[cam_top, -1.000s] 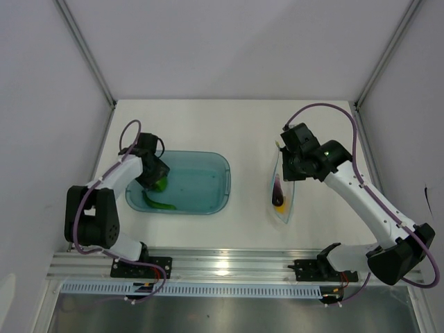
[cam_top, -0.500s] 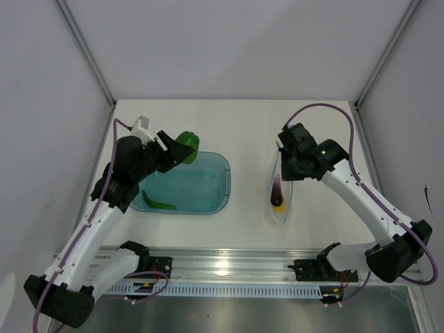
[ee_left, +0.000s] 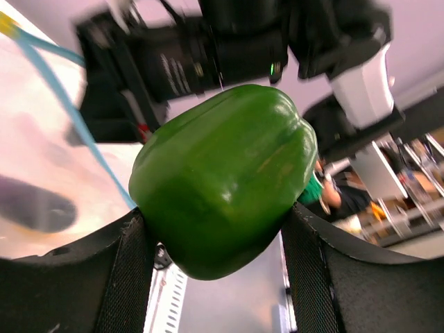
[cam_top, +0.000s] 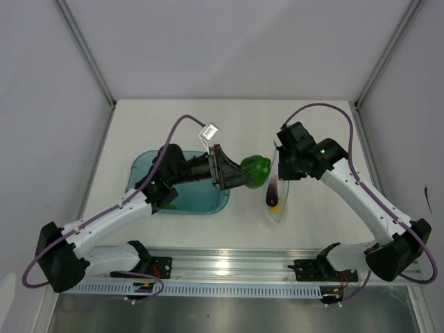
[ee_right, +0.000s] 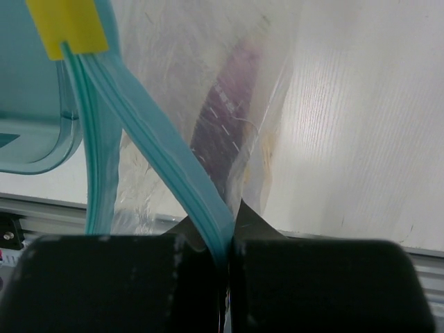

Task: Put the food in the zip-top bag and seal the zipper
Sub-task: Place the fake vegetable in the zipper food storage bag, then pick up the fake vegetable from the bin.

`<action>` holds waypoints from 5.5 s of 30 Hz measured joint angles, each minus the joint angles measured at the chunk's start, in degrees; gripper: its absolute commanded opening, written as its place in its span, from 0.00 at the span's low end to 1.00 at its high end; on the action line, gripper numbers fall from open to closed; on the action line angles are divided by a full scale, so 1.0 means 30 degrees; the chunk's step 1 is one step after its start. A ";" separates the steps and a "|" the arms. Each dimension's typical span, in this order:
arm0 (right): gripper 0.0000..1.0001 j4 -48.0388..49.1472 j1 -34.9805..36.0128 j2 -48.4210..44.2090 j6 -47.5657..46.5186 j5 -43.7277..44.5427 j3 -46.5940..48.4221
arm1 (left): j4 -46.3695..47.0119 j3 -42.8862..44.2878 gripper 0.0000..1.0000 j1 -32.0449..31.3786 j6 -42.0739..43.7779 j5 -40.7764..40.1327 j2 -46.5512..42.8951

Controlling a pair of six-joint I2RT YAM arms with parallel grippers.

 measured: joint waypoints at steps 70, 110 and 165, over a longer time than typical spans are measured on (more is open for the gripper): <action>0.00 -0.0437 -0.0022 -0.0969 0.0561 -0.0867 0.0838 | -1.4207 0.7635 0.80 -0.5107 0.4036 -1.0433 0.6776; 0.00 -0.0364 -0.0466 -0.1020 0.0029 -0.0401 -0.0087 | -2.3256 0.3249 1.00 0.7715 -0.1545 -1.8702 0.2084; 0.00 -0.0364 -0.0452 -0.1821 -0.0160 -0.0342 -0.0379 | -2.3168 0.0954 0.29 0.9537 -0.4626 -1.7398 0.9493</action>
